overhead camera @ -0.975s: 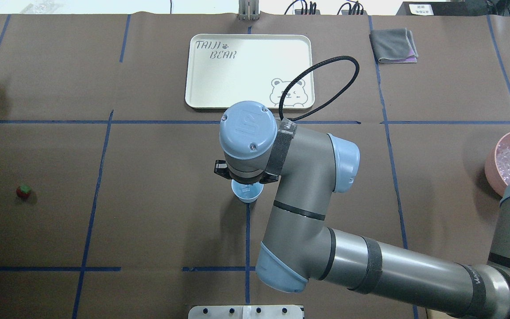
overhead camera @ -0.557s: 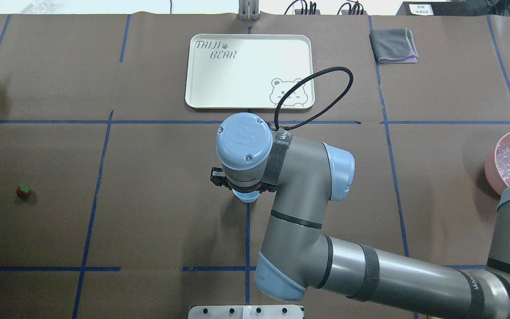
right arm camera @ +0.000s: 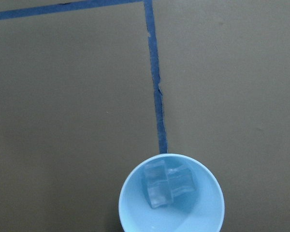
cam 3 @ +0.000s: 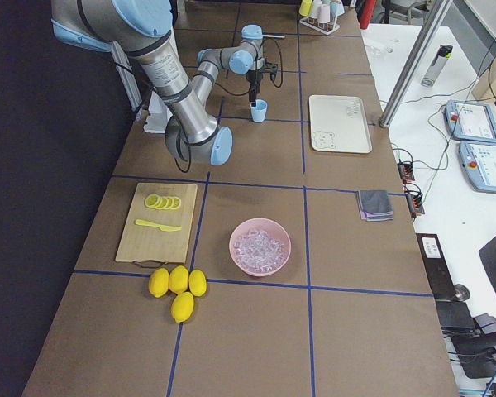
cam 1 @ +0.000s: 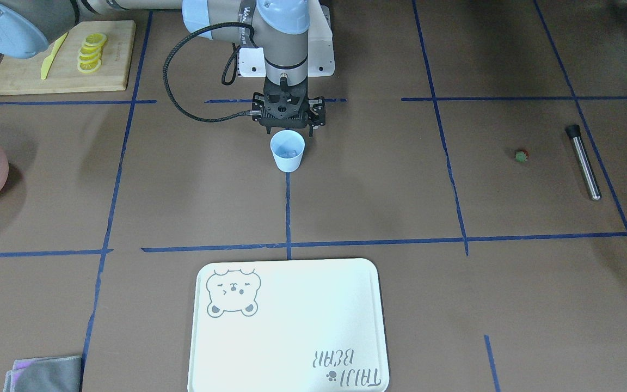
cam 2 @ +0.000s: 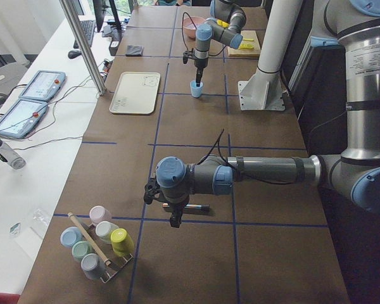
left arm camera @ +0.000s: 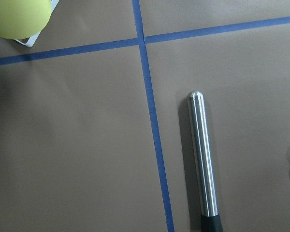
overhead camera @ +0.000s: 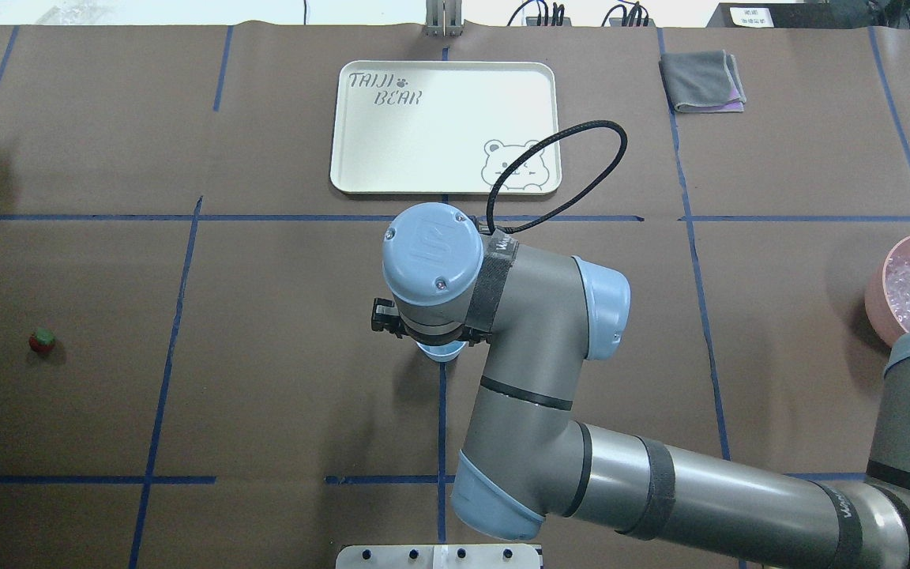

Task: Mash ice and strawberries in cup
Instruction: 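Open the right gripper to drop the ice cube into the cup, then move the right gripper back toward the pink bowl, then lower the left gripper onto the strawberry and grasp it, then carry the strawberry with the left gripper over the light-blue cup, then lower the strawberry into the cup and open the left gripper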

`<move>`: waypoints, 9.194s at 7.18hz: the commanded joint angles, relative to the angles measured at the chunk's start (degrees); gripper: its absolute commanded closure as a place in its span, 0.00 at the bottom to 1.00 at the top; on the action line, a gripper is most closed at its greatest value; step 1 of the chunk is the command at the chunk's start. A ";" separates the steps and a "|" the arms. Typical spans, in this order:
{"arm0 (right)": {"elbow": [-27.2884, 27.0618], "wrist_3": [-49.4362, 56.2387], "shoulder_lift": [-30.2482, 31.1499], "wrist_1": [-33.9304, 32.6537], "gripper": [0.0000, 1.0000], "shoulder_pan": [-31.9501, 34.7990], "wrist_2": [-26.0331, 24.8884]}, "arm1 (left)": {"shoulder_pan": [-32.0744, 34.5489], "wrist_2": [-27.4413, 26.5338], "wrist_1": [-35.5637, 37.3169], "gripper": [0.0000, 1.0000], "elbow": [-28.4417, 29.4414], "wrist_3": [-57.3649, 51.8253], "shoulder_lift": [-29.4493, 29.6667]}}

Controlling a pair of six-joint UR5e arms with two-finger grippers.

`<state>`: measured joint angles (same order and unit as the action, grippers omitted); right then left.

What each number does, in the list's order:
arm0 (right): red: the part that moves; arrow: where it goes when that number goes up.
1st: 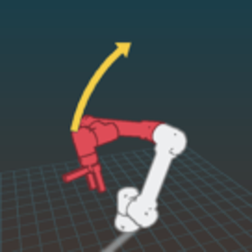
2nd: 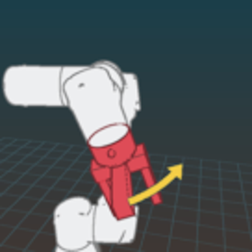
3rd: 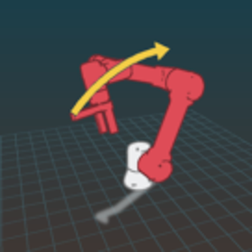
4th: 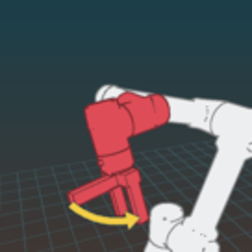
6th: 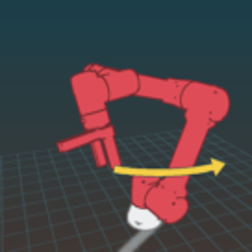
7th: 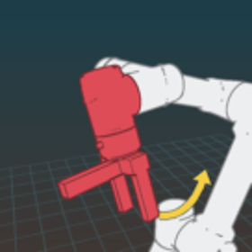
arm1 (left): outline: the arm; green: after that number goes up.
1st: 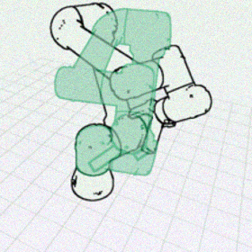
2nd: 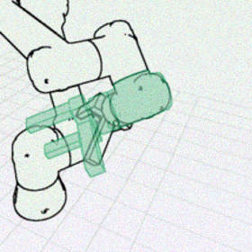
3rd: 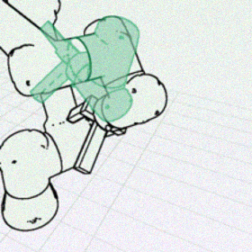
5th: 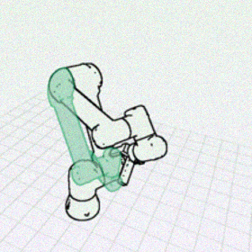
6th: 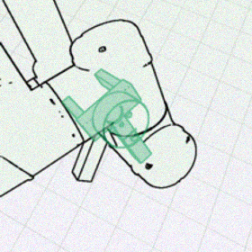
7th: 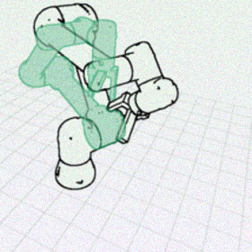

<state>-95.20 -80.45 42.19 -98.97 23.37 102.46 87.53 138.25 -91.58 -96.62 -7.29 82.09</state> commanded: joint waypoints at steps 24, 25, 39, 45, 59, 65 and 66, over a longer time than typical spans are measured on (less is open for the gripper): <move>-7.37 93.99 56.15 0.70 0.01 70.93 30.43 | -6.65 -0.70 -8.44 0.00 -2.86 4.10 6.59; -7.37 94.07 56.16 0.70 0.01 70.93 30.43 | -9.28 -0.96 -9.92 0.00 -3.65 14.75 5.98; -7.37 94.52 56.77 0.79 0.01 70.93 30.25 | -41.48 -21.27 -40.52 0.12 -1.64 58.01 -2.20; -7.37 94.43 56.77 0.79 0.01 71.02 30.17 | -41.57 -21.09 -40.17 1.00 -1.46 57.74 -2.20; -7.72 93.72 56.77 0.79 0.01 70.93 30.17 | -56.58 -26.88 10.29 1.00 -6.59 83.30 49.81; -7.63 93.72 56.77 0.79 0.01 70.93 29.99 | -60.81 -28.56 9.06 0.95 0.73 87.45 55.99; -7.63 93.81 56.77 0.79 0.01 70.93 29.99 | -60.99 -28.56 8.97 0.91 0.73 87.71 56.08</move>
<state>-102.86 13.29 98.97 -98.17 94.31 132.46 26.82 109.68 -82.41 -96.07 80.11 138.07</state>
